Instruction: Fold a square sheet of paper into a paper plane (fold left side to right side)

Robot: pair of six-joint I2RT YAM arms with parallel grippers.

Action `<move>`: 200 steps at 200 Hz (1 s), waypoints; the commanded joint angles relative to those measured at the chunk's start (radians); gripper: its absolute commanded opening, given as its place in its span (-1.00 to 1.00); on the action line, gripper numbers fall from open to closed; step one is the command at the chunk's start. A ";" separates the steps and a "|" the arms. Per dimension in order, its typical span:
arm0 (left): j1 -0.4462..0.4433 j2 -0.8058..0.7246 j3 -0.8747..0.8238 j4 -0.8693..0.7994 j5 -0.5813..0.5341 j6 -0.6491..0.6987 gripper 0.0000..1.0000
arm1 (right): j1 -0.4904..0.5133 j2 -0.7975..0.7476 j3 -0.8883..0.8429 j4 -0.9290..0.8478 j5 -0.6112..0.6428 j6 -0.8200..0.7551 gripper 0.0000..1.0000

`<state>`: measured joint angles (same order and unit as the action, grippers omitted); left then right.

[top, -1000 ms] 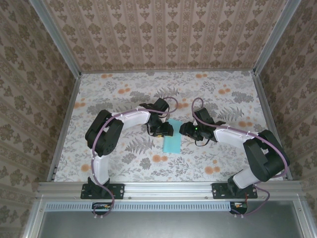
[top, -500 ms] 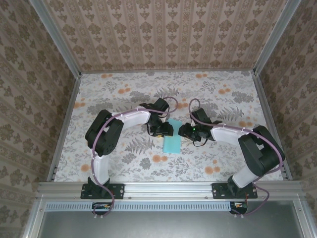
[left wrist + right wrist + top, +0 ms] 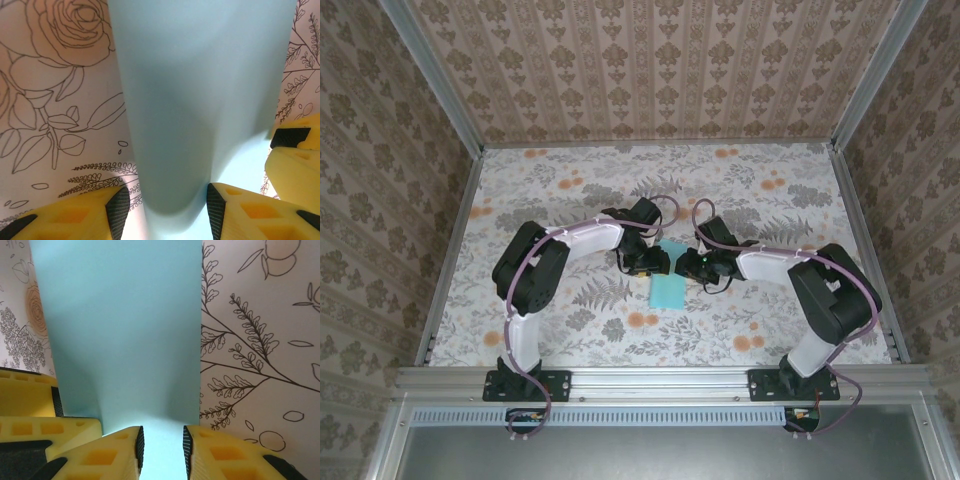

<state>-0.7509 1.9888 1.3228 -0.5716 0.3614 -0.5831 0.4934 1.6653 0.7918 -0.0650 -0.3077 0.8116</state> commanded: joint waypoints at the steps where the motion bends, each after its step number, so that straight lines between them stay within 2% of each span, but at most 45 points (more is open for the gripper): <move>1: -0.005 0.072 -0.033 -0.017 -0.027 -0.012 0.01 | 0.006 0.032 0.033 -0.066 -0.003 -0.002 -0.41; 72: 0.003 0.019 -0.027 -0.020 -0.035 -0.005 0.02 | 0.010 0.094 0.070 -0.203 0.028 -0.008 -0.63; 113: 0.052 -0.122 -0.005 -0.066 -0.070 0.038 0.13 | 0.011 0.112 0.087 -0.260 0.056 -0.015 -0.67; 141: 0.092 -0.238 -0.019 -0.053 -0.055 0.051 0.19 | 0.010 0.115 0.097 -0.280 0.068 -0.021 -0.68; 159: 0.100 -0.287 -0.040 -0.003 0.003 0.055 0.14 | 0.011 0.116 0.098 -0.283 0.070 -0.023 -0.68; 200: 0.081 -0.265 -0.114 0.197 0.266 0.001 -0.18 | 0.012 0.115 0.097 -0.286 0.074 -0.023 -0.68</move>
<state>-0.6487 1.6817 1.2682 -0.4908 0.4408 -0.5602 0.4984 1.7370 0.8989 -0.2302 -0.2848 0.8070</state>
